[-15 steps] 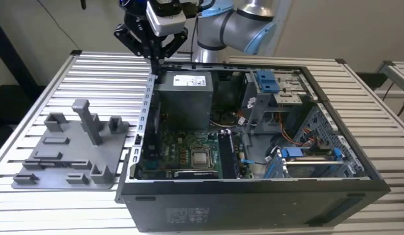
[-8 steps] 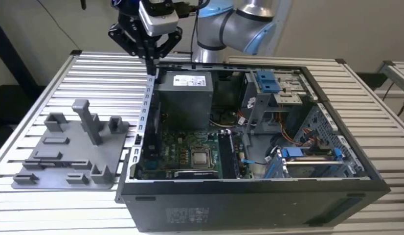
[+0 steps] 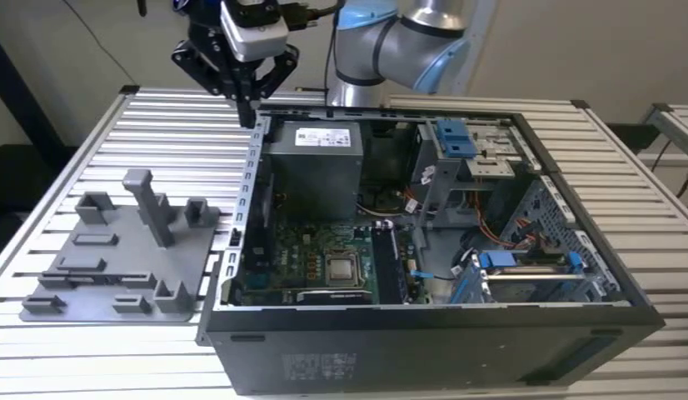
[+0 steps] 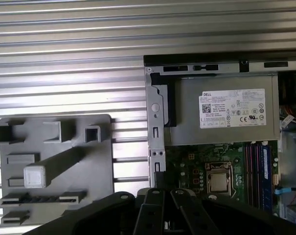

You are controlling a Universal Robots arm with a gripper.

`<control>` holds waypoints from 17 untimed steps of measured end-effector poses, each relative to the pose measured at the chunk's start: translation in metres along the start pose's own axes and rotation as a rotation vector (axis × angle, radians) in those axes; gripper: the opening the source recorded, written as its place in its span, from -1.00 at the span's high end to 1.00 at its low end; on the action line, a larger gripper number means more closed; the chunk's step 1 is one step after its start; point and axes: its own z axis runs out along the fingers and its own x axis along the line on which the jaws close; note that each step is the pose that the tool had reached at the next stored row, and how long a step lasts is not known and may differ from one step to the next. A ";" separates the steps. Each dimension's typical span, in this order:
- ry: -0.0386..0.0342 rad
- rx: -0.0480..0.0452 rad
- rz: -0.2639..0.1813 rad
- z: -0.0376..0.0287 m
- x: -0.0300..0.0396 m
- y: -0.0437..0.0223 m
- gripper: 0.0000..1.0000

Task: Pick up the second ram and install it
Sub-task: 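Reach for the second ram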

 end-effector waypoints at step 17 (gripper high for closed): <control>0.0000 0.0000 0.000 -0.0004 0.0259 -0.0018 0.79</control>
